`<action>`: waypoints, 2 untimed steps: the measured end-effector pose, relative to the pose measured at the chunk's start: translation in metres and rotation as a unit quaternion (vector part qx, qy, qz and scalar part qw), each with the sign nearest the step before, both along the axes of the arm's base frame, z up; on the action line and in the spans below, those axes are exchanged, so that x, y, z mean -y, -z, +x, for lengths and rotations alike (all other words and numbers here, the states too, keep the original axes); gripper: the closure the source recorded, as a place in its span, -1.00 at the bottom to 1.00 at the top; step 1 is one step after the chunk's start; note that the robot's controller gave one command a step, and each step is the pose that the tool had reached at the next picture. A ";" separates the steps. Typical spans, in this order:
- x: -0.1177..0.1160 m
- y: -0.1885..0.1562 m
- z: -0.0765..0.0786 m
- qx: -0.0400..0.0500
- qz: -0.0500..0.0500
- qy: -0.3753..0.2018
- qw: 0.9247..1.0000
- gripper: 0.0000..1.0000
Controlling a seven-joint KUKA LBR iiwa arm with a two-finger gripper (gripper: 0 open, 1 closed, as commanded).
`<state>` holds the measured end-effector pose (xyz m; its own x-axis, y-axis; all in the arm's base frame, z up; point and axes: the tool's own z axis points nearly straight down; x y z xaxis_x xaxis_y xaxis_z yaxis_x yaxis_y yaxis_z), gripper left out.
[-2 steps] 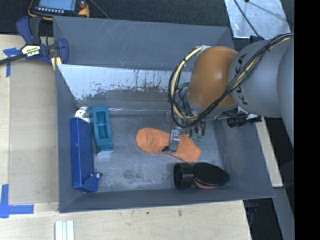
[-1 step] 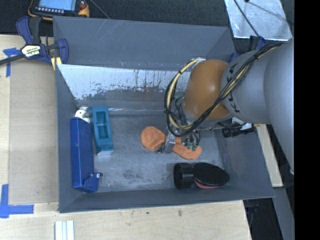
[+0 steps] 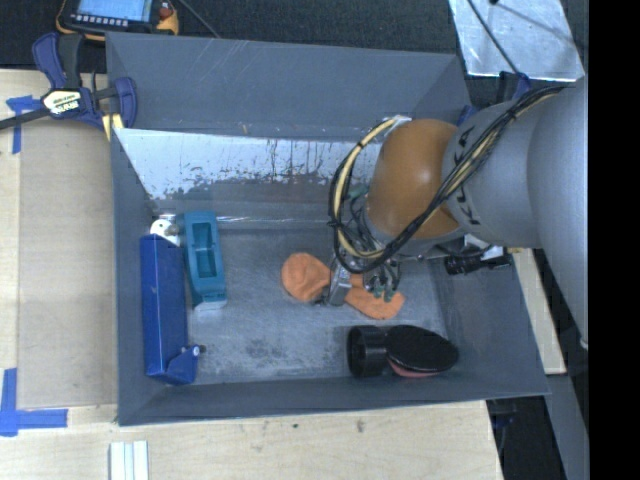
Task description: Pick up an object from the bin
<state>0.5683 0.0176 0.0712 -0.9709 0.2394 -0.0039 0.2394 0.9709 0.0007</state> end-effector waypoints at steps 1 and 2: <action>0.000 -0.003 -0.001 -0.001 0.000 0.000 1.000 1.00; 0.000 -0.013 -0.001 -0.001 0.000 0.000 1.000 1.00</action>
Offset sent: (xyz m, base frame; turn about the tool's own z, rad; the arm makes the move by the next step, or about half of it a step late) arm 0.0000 0.0000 0.0054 0.0000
